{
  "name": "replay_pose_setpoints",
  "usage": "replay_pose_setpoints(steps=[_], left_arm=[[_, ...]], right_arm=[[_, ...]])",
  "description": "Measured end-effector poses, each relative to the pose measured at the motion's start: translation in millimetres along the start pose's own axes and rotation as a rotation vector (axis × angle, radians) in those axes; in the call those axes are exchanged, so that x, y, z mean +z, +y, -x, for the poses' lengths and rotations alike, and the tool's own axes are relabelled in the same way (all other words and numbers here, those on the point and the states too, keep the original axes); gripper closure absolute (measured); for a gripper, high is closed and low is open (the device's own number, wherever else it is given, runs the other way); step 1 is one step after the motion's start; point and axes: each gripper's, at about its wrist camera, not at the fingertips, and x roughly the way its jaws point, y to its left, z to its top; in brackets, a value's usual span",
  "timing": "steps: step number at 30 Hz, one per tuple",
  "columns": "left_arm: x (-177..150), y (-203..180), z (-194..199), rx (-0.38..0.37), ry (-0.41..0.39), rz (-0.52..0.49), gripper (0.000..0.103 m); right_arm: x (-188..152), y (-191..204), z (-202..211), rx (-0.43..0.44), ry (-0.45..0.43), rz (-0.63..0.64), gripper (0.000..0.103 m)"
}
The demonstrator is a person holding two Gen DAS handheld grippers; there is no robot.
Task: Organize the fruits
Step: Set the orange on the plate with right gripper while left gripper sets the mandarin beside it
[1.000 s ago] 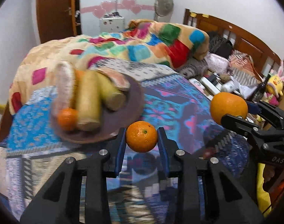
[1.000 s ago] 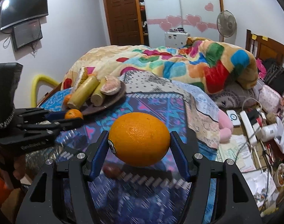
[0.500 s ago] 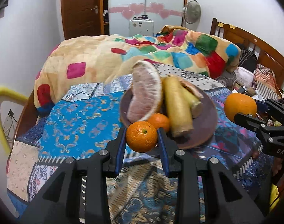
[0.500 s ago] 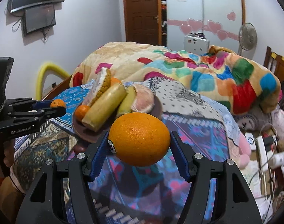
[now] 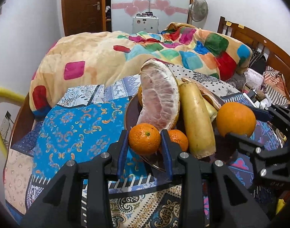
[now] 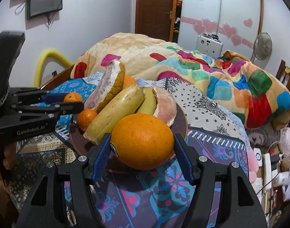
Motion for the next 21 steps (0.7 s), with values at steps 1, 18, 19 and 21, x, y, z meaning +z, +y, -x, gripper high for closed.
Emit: replay_pose_setpoints(steps=[1, 18, 19, 21], left_arm=[[1, 0, -1, 0.001, -0.001, -0.001, 0.070], [-2, 9, 13, -0.003, 0.000, 0.044, 0.048], [-3, 8, 18, -0.006, -0.005, 0.045, 0.048], [-4, 3, 30, -0.007, -0.022, 0.037, 0.048]], right_arm=[[0, 0, -3, 0.003, 0.011, 0.004, 0.041], [-3, 3, 6, -0.005, 0.018, 0.016, 0.038], [-3, 1, 11, -0.003, 0.008, 0.006, 0.037], [-2, -3, 22, -0.001, -0.013, -0.015, 0.037]])
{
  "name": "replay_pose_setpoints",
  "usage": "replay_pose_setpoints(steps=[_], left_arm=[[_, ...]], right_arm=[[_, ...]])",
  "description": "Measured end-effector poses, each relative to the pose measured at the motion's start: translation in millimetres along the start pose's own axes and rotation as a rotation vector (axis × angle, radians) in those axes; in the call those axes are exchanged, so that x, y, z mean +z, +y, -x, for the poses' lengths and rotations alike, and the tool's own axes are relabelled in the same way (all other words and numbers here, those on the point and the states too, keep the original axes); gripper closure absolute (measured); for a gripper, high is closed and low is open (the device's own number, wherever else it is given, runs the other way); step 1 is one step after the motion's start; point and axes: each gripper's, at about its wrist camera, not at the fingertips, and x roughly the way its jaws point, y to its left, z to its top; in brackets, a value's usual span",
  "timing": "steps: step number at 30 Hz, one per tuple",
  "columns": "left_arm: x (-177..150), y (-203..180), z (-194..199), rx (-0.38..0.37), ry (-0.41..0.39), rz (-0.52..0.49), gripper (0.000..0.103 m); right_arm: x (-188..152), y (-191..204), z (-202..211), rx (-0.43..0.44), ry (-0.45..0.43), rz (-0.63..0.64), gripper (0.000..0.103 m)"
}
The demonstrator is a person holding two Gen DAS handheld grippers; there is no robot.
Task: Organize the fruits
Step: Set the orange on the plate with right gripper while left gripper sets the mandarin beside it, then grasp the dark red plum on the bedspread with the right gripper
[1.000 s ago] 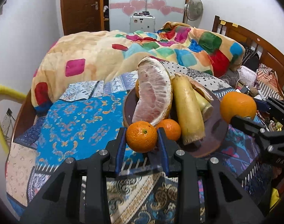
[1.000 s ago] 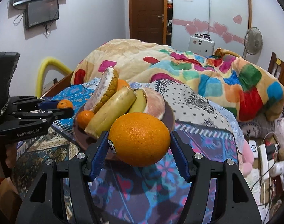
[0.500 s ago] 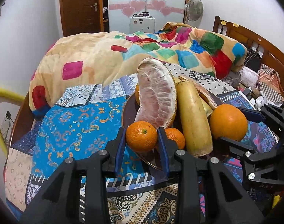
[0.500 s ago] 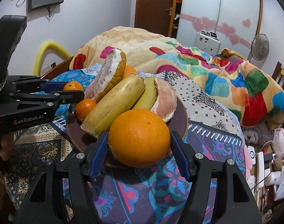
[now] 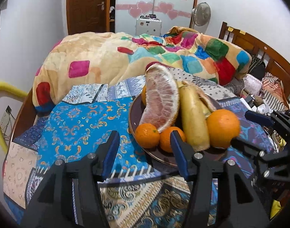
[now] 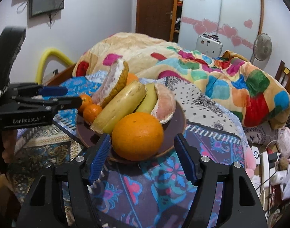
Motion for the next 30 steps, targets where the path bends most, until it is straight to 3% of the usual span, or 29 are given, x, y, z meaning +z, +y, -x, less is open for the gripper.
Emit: replay_pose_setpoints(steps=[6, 14, 27, 29, 30], left_arm=[[-7, -19, 45, 0.009, -0.076, -0.038, 0.042], [-25, -38, 81, -0.029, -0.103, -0.056, 0.037], [-75, -53, 66, -0.048, -0.013, -0.068, 0.036], [-82, -54, 61, -0.048, 0.002, -0.067, 0.036], [-85, -54, 58, -0.051, 0.012, -0.065, 0.036]], right_arm=[[-3, -11, 44, -0.030, -0.073, -0.053, 0.032], [-26, -20, 89, -0.105, -0.118, -0.084, 0.030], [-99, -30, 68, -0.116, 0.012, -0.153, 0.030], [-108, -31, 62, -0.111, 0.031, -0.158, 0.033], [-111, -31, 60, -0.109, 0.037, -0.159, 0.042]])
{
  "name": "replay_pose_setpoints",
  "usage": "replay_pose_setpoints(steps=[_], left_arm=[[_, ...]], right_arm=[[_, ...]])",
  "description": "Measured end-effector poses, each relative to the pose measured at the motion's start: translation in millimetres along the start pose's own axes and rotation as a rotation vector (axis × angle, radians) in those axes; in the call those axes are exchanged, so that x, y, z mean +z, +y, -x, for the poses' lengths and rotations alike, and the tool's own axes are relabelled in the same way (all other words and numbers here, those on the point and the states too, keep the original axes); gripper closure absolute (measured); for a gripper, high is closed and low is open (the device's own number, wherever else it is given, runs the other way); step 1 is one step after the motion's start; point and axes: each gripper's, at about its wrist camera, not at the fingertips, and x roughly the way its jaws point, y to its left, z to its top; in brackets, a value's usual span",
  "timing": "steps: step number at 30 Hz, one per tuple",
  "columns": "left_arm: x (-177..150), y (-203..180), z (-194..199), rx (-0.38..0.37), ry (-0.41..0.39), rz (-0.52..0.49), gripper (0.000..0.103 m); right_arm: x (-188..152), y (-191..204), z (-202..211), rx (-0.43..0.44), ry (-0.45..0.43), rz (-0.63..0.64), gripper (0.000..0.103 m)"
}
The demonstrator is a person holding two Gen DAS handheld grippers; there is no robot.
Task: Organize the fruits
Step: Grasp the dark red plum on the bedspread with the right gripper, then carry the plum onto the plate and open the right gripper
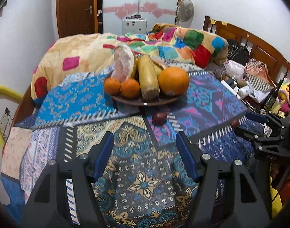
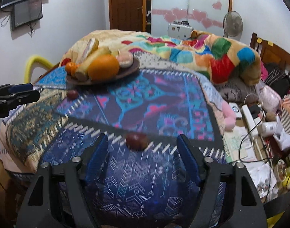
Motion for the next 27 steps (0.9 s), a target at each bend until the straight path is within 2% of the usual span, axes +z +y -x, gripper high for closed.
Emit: replay_pose_setpoints(steps=[1, 5, 7, 8, 19, 24, 25, 27], left_arm=[[-2, 1, -2, -0.002, 0.006, 0.002, 0.036], [-6, 0, -11, -0.004, 0.026, -0.002, 0.036], [-5, -1, -15, -0.001, 0.033, -0.007, 0.036], [-5, -1, -16, -0.002, 0.034, -0.008, 0.036], [17, -14, -40, -0.019, 0.059, -0.053, 0.037], [25, -19, -54, -0.062, 0.084, -0.053, 0.046], [26, -20, -56, -0.054, 0.086, -0.052, 0.050], [29, -21, -61, -0.034, 0.088, -0.060, 0.052]], right_arm=[[-1, 0, -3, 0.000, 0.008, 0.001, 0.051], [-4, -2, -4, 0.012, 0.005, -0.009, 0.067], [-3, -4, -5, 0.046, 0.007, -0.022, 0.082], [-3, -3, -5, 0.058, 0.008, -0.024, 0.084], [10, -1, 5, 0.070, -0.050, -0.017, 0.087], [13, -2, 6, 0.068, -0.067, -0.005, 0.087], [13, -2, 6, 0.068, -0.069, -0.002, 0.087], [14, -1, 7, 0.069, -0.072, 0.001, 0.087]])
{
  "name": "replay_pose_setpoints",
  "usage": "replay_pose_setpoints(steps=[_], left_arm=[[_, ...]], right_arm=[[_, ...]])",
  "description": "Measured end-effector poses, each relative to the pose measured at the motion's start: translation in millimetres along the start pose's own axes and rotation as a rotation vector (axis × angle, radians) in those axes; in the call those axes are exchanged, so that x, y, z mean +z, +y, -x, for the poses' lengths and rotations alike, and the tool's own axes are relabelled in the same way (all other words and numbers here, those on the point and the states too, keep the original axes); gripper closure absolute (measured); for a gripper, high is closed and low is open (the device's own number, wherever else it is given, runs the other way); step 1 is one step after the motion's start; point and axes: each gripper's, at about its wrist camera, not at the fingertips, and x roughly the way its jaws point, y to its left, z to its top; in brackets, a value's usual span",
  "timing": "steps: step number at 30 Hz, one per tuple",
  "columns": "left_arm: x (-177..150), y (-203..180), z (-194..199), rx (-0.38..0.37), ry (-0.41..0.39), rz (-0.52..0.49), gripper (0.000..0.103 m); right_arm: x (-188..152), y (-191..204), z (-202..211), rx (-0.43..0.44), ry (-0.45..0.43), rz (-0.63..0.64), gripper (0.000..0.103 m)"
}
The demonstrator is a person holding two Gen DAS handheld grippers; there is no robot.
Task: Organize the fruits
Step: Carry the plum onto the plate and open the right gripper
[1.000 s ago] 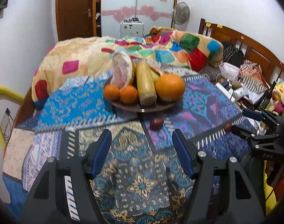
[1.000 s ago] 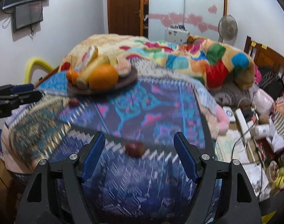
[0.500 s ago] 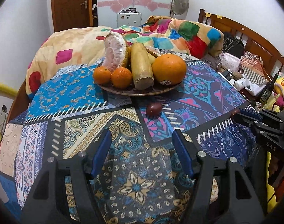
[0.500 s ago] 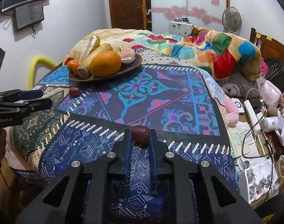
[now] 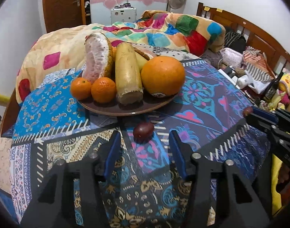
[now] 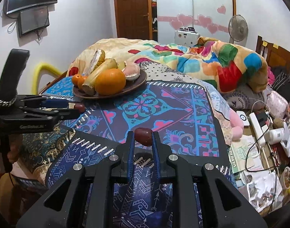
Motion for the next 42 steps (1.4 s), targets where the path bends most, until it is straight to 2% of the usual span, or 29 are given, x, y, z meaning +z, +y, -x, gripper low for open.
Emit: replay_pose_setpoints(steps=[2, 4, 5, 7, 8, 17, 30, 36, 42], left_arm=[[2, 1, -5, 0.005, 0.011, 0.001, 0.056], [3, 3, -11, -0.005, 0.036, 0.017, 0.066], [3, 4, -13, -0.009, 0.044, 0.022, 0.068], [2, 5, -13, -0.011, 0.037, 0.026, 0.079], [2, 5, -12, -0.024, 0.036, 0.024, 0.080], [-3, 9, 8, -0.011, -0.004, -0.001, 0.080], [35, 35, 48, 0.043, -0.151, 0.032, 0.080], [54, 40, 44, 0.048, -0.177, 0.029, 0.080], [64, 44, 22, 0.057, -0.158, 0.025, 0.080]], right_arm=[[0, 0, 0, 0.003, -0.003, 0.001, 0.087], [0, -1, 1, 0.008, -0.006, -0.002, 0.087], [0, -1, 1, 0.008, -0.007, -0.001, 0.087], [0, -1, 1, 0.010, -0.010, 0.000, 0.087], [1, -1, 1, 0.011, -0.011, 0.000, 0.087], [13, 4, -1, 0.028, -0.034, 0.006, 0.087], [63, 31, -5, 0.080, -0.138, 0.044, 0.087], [85, 44, -18, 0.096, -0.159, 0.071, 0.087], [101, 51, -46, 0.115, -0.127, 0.078, 0.087]])
